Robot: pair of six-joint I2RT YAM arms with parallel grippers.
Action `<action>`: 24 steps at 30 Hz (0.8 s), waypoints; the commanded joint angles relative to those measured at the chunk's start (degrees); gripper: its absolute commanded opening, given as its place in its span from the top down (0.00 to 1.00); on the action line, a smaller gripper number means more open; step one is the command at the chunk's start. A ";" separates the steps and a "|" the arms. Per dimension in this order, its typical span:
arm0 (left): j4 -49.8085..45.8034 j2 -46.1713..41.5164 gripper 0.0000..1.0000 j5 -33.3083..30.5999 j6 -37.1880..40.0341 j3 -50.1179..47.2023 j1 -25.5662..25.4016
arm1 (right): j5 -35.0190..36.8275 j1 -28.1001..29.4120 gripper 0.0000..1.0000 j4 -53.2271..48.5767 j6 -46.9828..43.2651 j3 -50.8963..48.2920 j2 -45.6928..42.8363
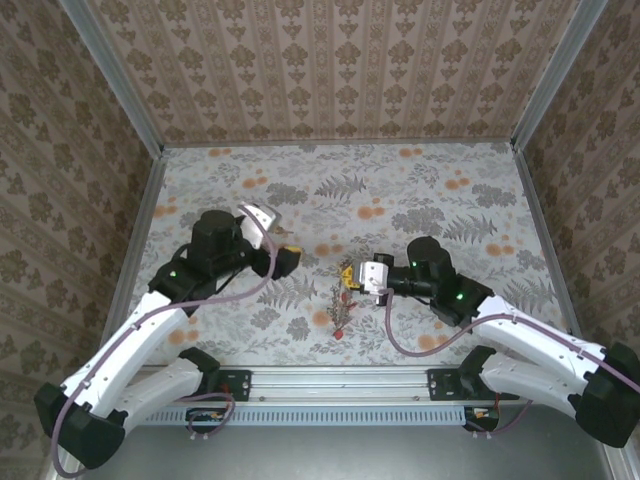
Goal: Put the keys on the keyring
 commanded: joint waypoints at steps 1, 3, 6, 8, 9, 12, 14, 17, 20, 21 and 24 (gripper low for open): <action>-4.39 0.12 0.00 -11.26 -13.78 1.00 2.81 | 2.04 0.44 1.00 0.02 -7.10 -0.45 -3.30; -6.17 0.90 0.00 -14.13 -18.50 0.64 4.49 | 1.97 0.44 1.00 -0.64 -8.90 0.07 -3.96; -7.34 2.37 0.00 -12.81 -22.08 -0.28 6.54 | 1.44 0.38 1.00 -1.83 -10.70 0.98 -4.31; -7.56 3.67 0.01 -10.48 -23.81 -0.65 9.74 | 0.30 0.42 1.00 -1.84 -11.21 1.21 -4.50; -7.96 4.67 0.01 -9.16 -24.75 -0.51 11.04 | -0.15 0.43 1.00 -1.54 -10.99 1.40 -4.62; -8.81 8.24 0.07 -2.11 -26.35 0.85 14.58 | -0.77 0.32 1.00 0.88 -9.45 1.44 -4.62; -7.65 10.30 0.11 1.21 -26.42 1.18 15.82 | -0.84 -0.03 1.00 2.19 -7.99 1.66 -4.29; -6.55 12.09 0.15 3.00 -25.19 1.66 16.12 | -1.47 -0.62 1.00 4.14 -6.87 1.41 -3.77; -2.13 12.90 0.23 9.59 -23.38 1.85 16.06 | -1.69 -1.05 1.00 4.61 -6.39 1.36 -3.46; 1.47 12.94 0.30 15.29 -21.87 1.91 15.89 | -1.99 -1.41 1.00 5.04 -5.69 1.19 -3.37; 11.24 8.30 0.42 22.93 -3.52 0.40 7.69 | -4.96 -3.28 1.00 6.18 -1.14 1.05 -2.93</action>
